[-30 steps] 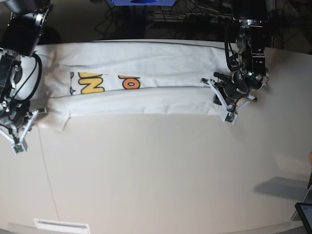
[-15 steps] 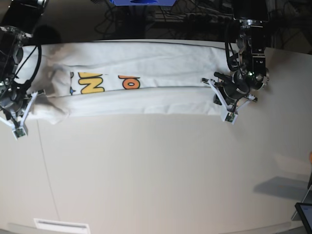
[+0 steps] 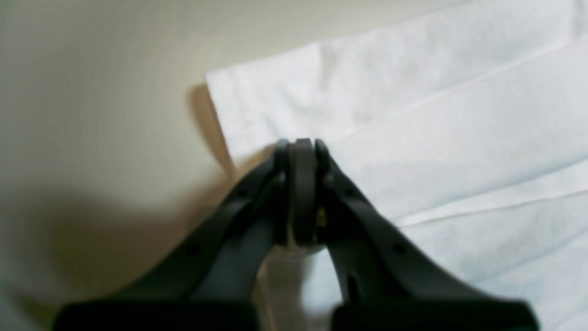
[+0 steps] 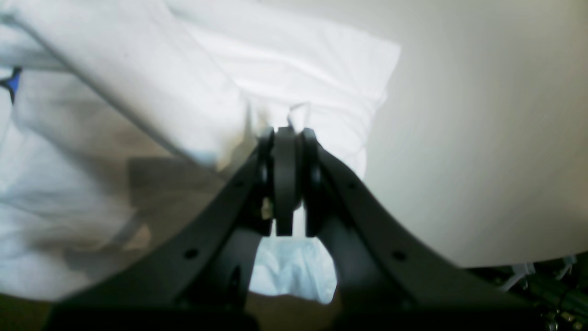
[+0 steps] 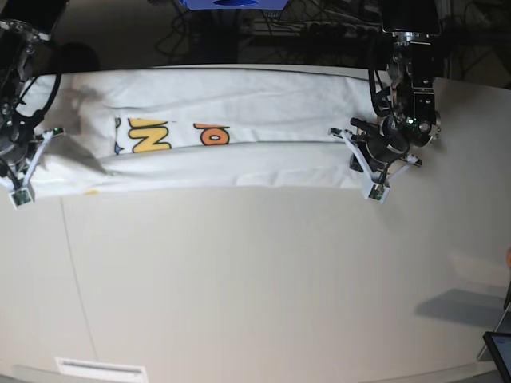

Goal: Fold the T-shirt properly
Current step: 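Grasp the strip's hem end with the right gripper and collar end with left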

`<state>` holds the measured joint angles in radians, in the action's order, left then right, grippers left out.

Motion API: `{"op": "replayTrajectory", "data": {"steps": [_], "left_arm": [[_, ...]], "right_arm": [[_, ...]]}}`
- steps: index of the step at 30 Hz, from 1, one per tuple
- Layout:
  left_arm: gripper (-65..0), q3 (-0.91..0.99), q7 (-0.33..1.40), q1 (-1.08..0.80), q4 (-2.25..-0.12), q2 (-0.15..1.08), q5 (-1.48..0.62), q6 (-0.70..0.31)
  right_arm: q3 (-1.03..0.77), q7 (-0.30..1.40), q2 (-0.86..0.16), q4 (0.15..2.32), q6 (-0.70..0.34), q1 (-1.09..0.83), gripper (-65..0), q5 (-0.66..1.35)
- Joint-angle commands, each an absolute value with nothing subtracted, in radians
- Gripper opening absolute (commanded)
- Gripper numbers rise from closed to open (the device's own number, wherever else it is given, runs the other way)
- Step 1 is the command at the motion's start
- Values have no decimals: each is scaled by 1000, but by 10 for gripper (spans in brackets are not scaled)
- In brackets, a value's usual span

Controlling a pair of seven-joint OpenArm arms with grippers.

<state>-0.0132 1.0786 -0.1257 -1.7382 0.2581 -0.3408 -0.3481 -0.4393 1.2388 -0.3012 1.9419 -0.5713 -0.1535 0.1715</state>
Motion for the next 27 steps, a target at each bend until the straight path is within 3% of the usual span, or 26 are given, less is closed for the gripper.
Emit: {"op": "replayTrajectory", "data": {"steps": [1, 6, 27], "left_arm": [[-650, -5, 1086, -124, -1781, 268, -337, -346], [-650, -1, 1090, -134, -1900, 269, -337, -346], [-650, -13, 1089, -237, -2002, 332, -338, -352]], "right_arm": [[-446, 1225, -318, 1959, -568, -145, -647, 168], [-446, 1224, -318, 1959, -568, -157, -647, 168], [-447, 1219, -317, 1974, -568, -209, -647, 170]]}}
